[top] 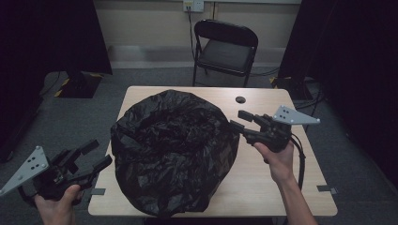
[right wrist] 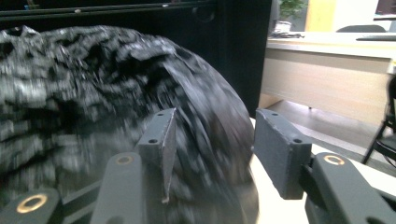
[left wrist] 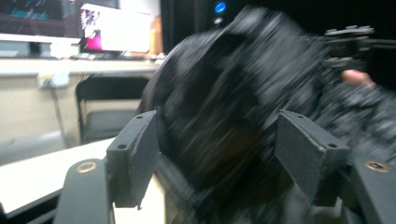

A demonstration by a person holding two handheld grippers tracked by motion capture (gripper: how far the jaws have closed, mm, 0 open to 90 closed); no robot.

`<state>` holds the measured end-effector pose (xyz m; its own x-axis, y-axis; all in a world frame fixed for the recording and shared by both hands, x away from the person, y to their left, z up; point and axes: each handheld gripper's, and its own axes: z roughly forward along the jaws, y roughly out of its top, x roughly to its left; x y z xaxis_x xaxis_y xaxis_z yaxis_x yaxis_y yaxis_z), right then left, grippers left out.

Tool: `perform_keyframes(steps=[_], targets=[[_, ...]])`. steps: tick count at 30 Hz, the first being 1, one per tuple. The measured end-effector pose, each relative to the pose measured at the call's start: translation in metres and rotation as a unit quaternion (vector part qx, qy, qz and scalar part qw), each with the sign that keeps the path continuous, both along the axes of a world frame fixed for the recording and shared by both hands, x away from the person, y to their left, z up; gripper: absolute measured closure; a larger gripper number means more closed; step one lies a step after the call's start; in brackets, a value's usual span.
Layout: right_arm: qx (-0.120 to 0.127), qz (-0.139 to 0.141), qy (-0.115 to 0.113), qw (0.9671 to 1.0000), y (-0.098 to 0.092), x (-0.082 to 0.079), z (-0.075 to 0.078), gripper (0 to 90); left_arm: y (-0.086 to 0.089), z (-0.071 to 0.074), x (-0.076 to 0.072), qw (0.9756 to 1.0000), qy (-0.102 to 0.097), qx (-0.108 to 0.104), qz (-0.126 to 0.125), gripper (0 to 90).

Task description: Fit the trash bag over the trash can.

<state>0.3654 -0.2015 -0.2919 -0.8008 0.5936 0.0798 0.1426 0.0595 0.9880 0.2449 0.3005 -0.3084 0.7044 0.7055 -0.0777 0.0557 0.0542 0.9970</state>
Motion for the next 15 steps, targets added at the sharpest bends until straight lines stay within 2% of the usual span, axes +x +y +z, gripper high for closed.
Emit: perform_keyframes(steps=[4, 5, 6, 8, 9, 10, 11, 13, 15], targets=[[-0.013, 0.025, 0.003, 0.9996, 0.026, 0.015, 0.015, 48.1, -0.020, 0.021, 0.000, 0.9994, -0.028, -0.004, -0.022, 25.8], [-0.012, 0.033, 0.007, 0.9993, 0.033, 0.020, 0.018, 48.1, -0.025, 0.024, 0.003, 0.9992, -0.027, -0.009, -0.029, 22.5], [-0.014, 0.039, 0.011, 0.9991, 0.040, 0.024, 0.021, 48.5, -0.030, 0.027, 0.007, 0.9994, -0.023, -0.004, -0.025, 22.7], [-0.028, 0.044, 0.018, 0.9985, 0.052, 0.033, 0.023, 51.8, -0.036, 0.029, 0.019, 0.9998, -0.005, 0.019, -0.007, 26.4], [-0.042, 0.044, 0.023, 0.9979, 0.061, 0.040, 0.022, 65.1, -0.037, 0.027, 0.026, 0.9998, 0.005, 0.019, -0.010, 45.1], [-0.042, 0.044, 0.023, 0.9979, 0.061, 0.040, 0.022, 65.1, -0.036, 0.024, 0.033, 0.9998, 0.010, 0.011, -0.015, 45.1], [-0.040, 0.045, 0.027, 0.9978, 0.063, 0.044, 0.020, 75.2, -0.035, 0.021, 0.039, 0.9998, 0.015, 0.005, -0.013, 52.6], [-0.027, 0.041, 0.030, 0.9984, 0.063, 0.052, 0.017, 87.6, -0.034, 0.016, 0.047, 0.9995, 0.026, 0.008, 0.014, 63.2], [-0.028, 0.016, 0.032, 0.9989, 0.063, 0.060, 0.013, 90.0, -0.031, 0.011, 0.057, 0.9993, 0.036, -0.004, 0.007, 68.5]])
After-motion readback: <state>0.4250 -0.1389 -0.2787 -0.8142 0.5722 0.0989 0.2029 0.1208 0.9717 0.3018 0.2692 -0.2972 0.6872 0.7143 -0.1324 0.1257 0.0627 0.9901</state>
